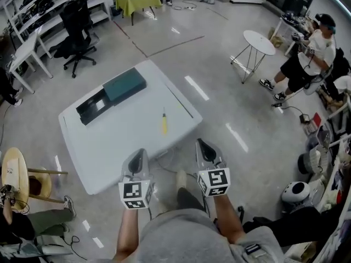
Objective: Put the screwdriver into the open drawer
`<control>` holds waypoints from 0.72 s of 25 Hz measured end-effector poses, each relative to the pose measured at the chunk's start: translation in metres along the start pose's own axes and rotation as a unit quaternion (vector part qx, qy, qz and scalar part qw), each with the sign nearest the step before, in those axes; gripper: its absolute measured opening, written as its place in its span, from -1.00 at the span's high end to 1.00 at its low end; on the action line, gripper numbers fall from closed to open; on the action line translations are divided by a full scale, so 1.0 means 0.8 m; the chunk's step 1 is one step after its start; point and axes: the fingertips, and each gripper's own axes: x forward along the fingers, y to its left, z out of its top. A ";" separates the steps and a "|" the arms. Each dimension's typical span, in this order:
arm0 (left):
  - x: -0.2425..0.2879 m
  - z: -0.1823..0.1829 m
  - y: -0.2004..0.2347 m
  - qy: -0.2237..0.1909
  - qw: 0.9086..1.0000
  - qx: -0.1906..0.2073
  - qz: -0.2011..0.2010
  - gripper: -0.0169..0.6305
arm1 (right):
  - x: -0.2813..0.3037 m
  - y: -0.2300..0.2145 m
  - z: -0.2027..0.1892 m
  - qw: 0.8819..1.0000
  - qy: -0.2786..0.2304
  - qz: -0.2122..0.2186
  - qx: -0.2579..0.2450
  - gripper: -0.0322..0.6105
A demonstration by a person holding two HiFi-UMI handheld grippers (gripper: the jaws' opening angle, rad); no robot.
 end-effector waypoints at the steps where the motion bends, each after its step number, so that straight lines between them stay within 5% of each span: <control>1: 0.014 0.002 0.000 0.001 1.000 0.000 0.003 0.91 | 0.014 -0.008 0.001 1.000 0.002 0.004 -0.005 0.89; 18: 0.209 -0.026 -0.001 0.072 0.996 -0.029 0.045 0.91 | 0.180 -0.107 -0.037 0.995 0.064 0.079 0.005 0.89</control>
